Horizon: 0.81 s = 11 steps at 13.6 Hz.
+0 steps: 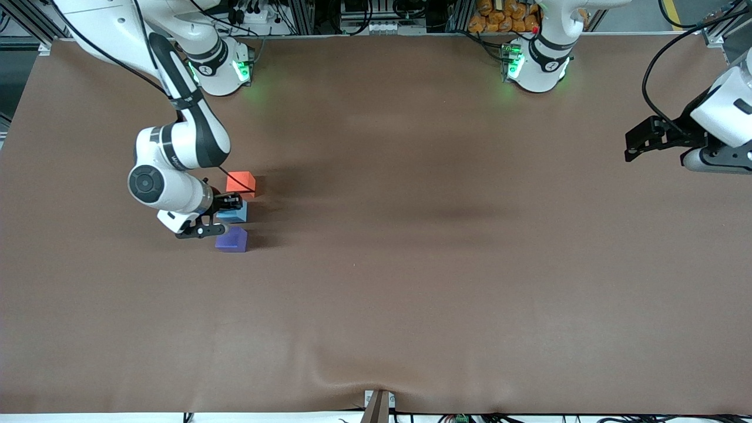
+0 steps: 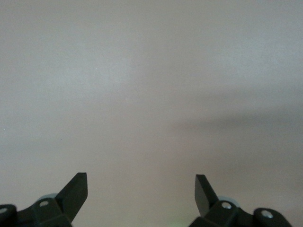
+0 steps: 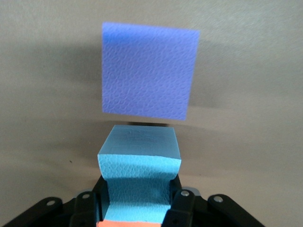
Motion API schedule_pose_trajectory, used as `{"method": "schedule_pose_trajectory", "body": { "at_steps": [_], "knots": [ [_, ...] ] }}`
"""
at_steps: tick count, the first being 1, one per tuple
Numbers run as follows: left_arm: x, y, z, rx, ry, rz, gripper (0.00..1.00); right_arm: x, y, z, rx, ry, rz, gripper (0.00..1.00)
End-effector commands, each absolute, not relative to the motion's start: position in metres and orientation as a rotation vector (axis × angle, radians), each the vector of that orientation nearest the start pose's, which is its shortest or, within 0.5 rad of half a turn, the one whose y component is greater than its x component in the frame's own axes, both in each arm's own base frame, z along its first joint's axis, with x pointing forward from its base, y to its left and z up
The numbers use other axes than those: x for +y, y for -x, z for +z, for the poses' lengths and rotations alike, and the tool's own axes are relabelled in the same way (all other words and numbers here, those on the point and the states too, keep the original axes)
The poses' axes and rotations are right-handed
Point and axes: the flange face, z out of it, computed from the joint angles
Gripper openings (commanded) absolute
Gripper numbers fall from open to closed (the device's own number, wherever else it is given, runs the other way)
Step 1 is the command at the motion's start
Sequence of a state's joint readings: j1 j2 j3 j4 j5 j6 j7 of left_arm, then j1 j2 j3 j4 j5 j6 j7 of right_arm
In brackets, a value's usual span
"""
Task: Place blue block between orange and purple blocks
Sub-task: 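Lower the blue block onto the table and open the right gripper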
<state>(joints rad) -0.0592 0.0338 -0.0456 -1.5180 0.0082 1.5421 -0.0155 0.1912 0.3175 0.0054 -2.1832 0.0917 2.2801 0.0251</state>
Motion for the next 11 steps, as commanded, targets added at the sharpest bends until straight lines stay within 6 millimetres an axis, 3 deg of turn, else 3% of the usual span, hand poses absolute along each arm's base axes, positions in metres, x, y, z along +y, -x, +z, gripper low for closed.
{"method": "schedule_pose_trajectory", "body": {
  "at_steps": [1, 5, 8, 11],
  "knots": [
    [-0.052, -0.561, 0.635, 0.12, 3.141, -0.007, 1.0, 0.11, -0.517, 0.231, -0.184, 3.087, 0.31, 0.0],
    [-0.056, -0.56, 0.633, 0.168, 3.139, 0.002, 1.0, 0.114, -0.514, 0.222, -0.166, 3.092, 0.295, 0.0],
    [-0.063, -0.558, 0.617, 0.211, 3.13, 0.088, 1.0, 0.111, -0.514, 0.217, -0.153, 3.093, 0.29, 0.0],
    [-0.058, -0.549, 0.63, 0.209, 3.131, 0.087, 1.0, 0.107, -0.51, 0.204, -0.131, 3.095, 0.27, 0.0]
  ]
}}
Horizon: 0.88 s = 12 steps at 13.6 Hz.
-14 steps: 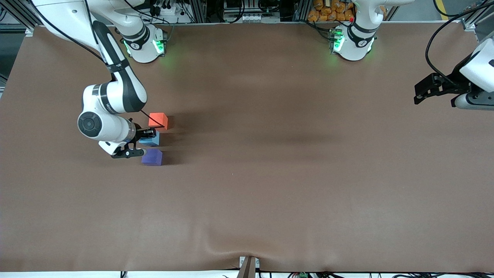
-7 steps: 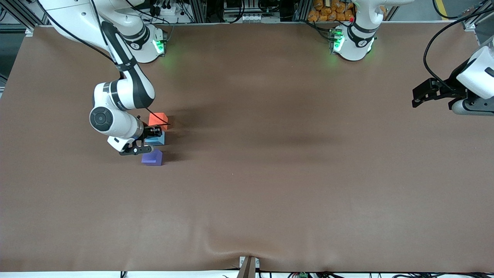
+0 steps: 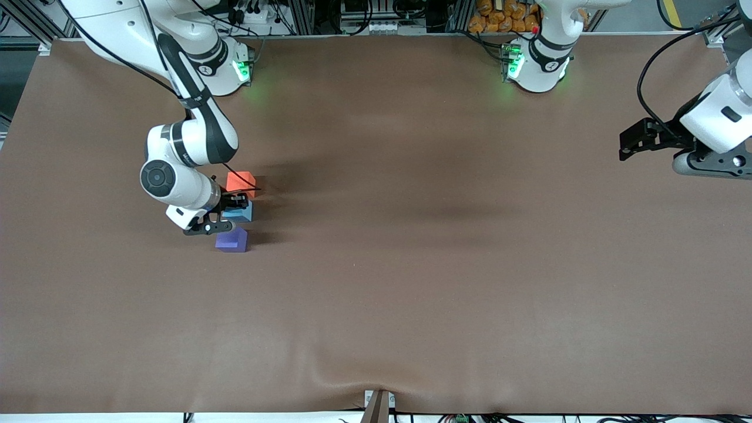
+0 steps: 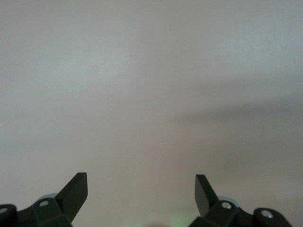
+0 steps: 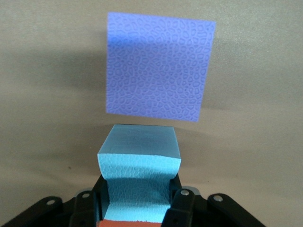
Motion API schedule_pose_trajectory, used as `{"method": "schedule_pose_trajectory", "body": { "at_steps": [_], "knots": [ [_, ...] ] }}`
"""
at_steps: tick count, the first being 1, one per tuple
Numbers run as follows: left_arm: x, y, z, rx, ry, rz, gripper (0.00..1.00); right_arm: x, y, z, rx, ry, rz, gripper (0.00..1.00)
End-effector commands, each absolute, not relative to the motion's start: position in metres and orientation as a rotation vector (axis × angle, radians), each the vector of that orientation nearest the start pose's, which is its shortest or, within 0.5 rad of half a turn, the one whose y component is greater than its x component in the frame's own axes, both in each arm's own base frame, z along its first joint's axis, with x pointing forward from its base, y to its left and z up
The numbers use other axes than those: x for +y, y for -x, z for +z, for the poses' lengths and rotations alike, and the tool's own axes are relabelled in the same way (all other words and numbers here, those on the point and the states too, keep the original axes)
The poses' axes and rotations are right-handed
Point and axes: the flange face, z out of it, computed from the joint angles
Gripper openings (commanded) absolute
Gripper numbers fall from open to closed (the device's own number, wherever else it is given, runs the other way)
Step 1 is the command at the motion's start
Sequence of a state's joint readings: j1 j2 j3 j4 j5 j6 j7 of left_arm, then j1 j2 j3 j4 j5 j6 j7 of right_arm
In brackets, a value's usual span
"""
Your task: Place blue block between orange and purple blocks
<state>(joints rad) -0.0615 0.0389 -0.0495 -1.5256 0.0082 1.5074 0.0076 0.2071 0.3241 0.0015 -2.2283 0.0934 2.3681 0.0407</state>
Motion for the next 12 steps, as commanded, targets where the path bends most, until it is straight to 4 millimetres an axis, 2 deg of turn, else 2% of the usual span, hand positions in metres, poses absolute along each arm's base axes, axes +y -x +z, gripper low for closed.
{"method": "schedule_pose_trajectory", "body": {
  "at_steps": [1, 2, 3, 4, 6, 8, 9, 10, 12],
  "knots": [
    [-0.059, -0.548, 0.631, 0.211, 3.131, 0.082, 1.0, 0.106, -0.511, 0.204, -0.106, 3.095, 0.28, 0.36],
    [-0.059, -0.548, 0.631, 0.209, 3.131, 0.084, 1.0, 0.103, -0.512, 0.202, -0.096, 3.095, 0.285, 0.99],
    [-0.06, -0.549, 0.63, 0.211, 3.13, 0.089, 1.0, 0.103, -0.514, 0.205, -0.095, 3.094, 0.292, 1.0],
    [-0.059, -0.548, 0.631, 0.214, 3.132, 0.084, 1.0, 0.106, -0.52, 0.217, -0.101, 3.091, 0.318, 1.0],
    [-0.058, -0.548, 0.633, 0.214, 3.131, 0.077, 1.0, 0.113, -0.541, 0.254, -0.09, 3.077, 0.431, 1.0],
    [-0.059, -0.548, 0.632, 0.214, 3.131, 0.079, 1.0, 0.118, -0.559, 0.294, -0.041, 3.077, 0.423, 1.0],
    [-0.059, -0.549, 0.631, 0.214, 3.131, 0.082, 1.0, 0.122, -0.569, 0.323, -0.049, 3.077, 0.383, 1.0],
    [-0.057, -0.549, 0.631, 0.209, 3.133, 0.079, 1.0, 0.123, -0.585, 0.362, -0.06, 3.074, 0.345, 1.0],
    [-0.053, -0.55, 0.631, 0.197, 3.134, 0.082, 1.0, 0.117, -0.616, 0.456, -0.063, 3.067, 0.291, 1.0]
  ]
}}
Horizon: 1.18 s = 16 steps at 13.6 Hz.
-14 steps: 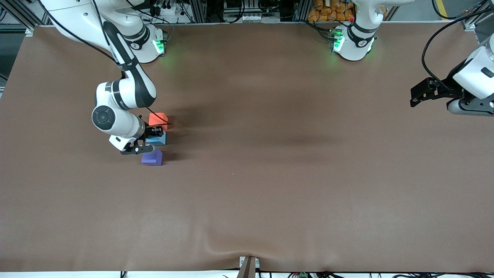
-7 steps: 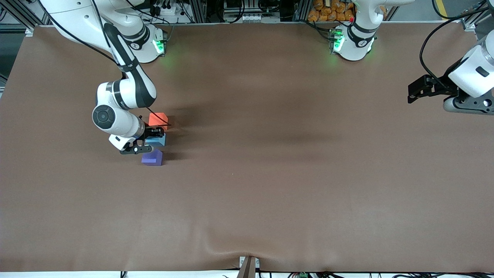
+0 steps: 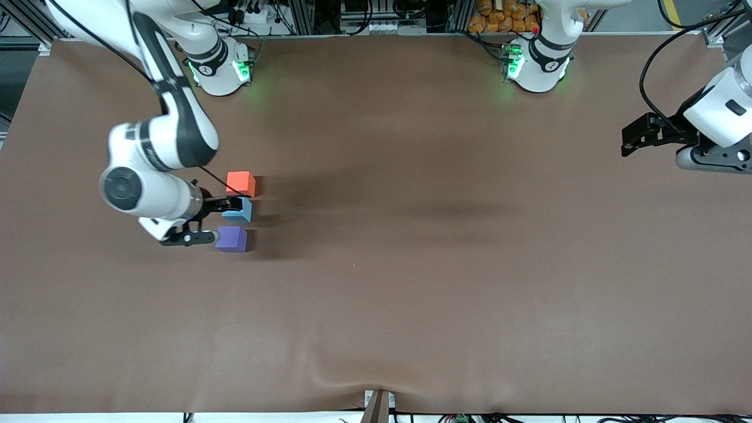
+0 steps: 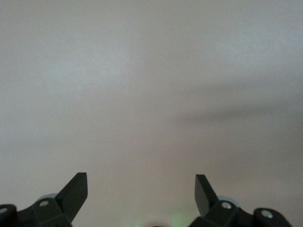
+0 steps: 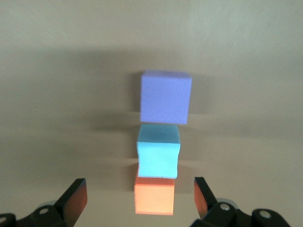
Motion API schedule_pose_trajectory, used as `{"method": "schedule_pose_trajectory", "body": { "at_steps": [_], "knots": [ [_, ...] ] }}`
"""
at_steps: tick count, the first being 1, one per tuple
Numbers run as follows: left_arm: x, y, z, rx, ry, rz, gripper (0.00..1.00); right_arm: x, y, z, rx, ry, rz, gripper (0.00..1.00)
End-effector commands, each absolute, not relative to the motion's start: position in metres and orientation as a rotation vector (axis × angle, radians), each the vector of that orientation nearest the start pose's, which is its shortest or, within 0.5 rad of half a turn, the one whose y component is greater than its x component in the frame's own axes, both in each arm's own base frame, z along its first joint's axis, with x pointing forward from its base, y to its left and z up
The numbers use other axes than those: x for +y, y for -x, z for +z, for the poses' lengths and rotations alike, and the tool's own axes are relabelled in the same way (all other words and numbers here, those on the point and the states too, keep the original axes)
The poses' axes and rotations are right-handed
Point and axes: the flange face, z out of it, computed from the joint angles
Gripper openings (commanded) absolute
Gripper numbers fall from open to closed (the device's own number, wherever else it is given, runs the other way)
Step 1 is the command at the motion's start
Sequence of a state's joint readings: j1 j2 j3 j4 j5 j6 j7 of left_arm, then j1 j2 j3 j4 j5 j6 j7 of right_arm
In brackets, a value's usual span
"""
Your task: Place blue block between orange and purple blocks
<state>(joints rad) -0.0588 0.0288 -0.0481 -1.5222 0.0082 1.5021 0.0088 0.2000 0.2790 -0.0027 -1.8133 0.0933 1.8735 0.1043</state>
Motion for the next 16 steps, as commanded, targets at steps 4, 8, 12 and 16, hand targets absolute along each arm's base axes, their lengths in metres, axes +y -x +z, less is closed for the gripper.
{"method": "schedule_pose_trajectory", "body": {
  "at_steps": [4, 8, 12, 16],
  "knots": [
    [-0.05, -0.551, 0.63, 0.188, 3.134, 0.08, 1.0, 0.073, -0.631, 0.56, 0.015, 3.065, 0.215, 1.0],
    [-0.056, -0.552, 0.629, 0.202, 3.134, 0.075, 1.0, 0.038, -0.588, 0.637, 0.066, 3.123, 0.259, 1.0],
    [-0.059, -0.551, 0.63, 0.195, 3.137, 0.07, 1.0, 0.034, -0.543, 0.686, 0.074, 3.126, 0.149, 1.0],
    [-0.058, -0.553, 0.631, 0.193, 3.138, 0.056, 1.0, -0.006, -0.52, 0.677, 0.128, 3.113, 0.123, 1.0]
  ]
}}
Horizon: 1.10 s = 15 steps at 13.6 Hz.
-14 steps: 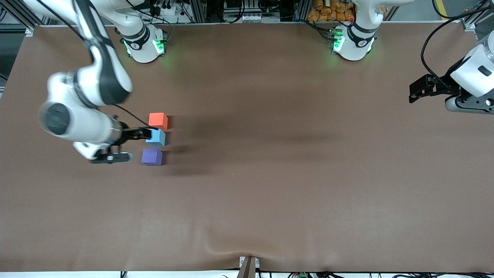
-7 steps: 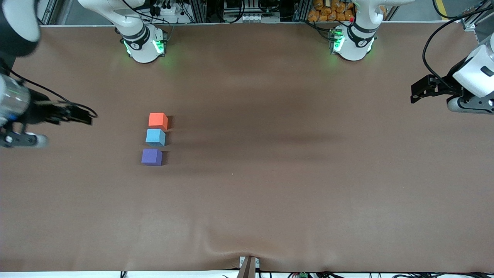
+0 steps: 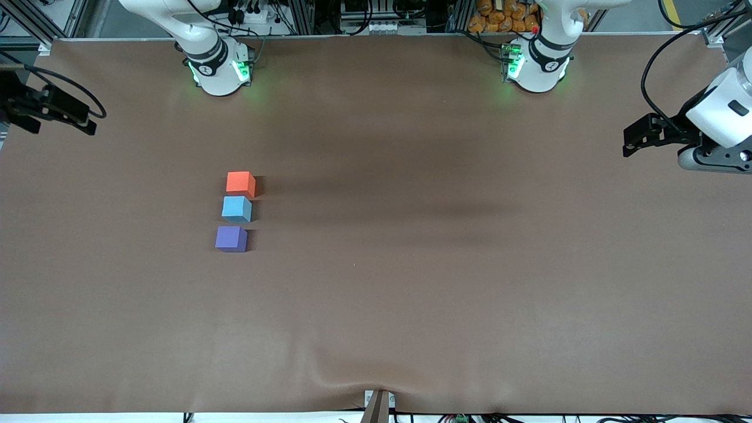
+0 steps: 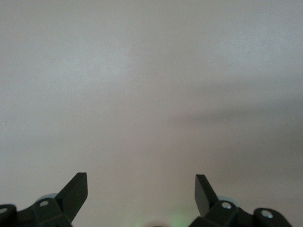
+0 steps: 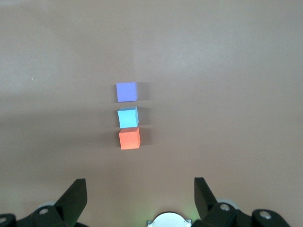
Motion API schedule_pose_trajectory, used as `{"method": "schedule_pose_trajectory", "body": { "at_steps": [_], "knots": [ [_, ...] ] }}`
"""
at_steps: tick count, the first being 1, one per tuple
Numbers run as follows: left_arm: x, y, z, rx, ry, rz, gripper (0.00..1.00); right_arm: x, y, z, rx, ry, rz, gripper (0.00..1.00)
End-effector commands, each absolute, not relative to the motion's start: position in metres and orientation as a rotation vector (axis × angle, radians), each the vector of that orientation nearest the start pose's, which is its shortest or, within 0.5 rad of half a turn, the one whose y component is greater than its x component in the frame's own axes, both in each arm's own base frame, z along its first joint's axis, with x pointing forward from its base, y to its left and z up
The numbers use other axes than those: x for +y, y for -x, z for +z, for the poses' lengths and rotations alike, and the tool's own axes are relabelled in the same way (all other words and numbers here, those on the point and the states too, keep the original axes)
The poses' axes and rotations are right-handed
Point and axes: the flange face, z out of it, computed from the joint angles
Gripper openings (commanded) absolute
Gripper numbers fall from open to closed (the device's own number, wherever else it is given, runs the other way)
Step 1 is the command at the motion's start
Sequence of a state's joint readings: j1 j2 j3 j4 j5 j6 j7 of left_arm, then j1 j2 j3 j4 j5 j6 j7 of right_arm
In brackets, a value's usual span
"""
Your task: Place blue block between orange and purple blocks
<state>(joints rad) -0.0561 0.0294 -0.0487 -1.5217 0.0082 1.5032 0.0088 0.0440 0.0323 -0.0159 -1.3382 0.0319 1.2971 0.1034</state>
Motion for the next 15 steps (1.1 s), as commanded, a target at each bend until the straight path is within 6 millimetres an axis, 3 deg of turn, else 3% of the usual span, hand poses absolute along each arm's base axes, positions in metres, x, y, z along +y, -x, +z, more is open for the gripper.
{"method": "schedule_pose_trajectory", "body": {
  "at_steps": [1, 7, 15],
  "knots": [
    [-0.056, -0.553, 0.631, 0.188, 3.14, 0.046, 1.0, -0.008, -0.522, 0.678, 0.093, 3.112, 0.106, 1.0],
    [-0.056, -0.553, 0.634, 0.188, 3.161, 0.031, 1.0, -0.016, -0.518, 0.691, 0.1, 3.107, 0.038, 1.0],
    [-0.055, -0.553, 0.634, 0.193, 3.16, 0.03, 1.0, -0.008, -0.523, 0.685, 0.071, 3.114, 0.05, 1.0]
  ]
}}
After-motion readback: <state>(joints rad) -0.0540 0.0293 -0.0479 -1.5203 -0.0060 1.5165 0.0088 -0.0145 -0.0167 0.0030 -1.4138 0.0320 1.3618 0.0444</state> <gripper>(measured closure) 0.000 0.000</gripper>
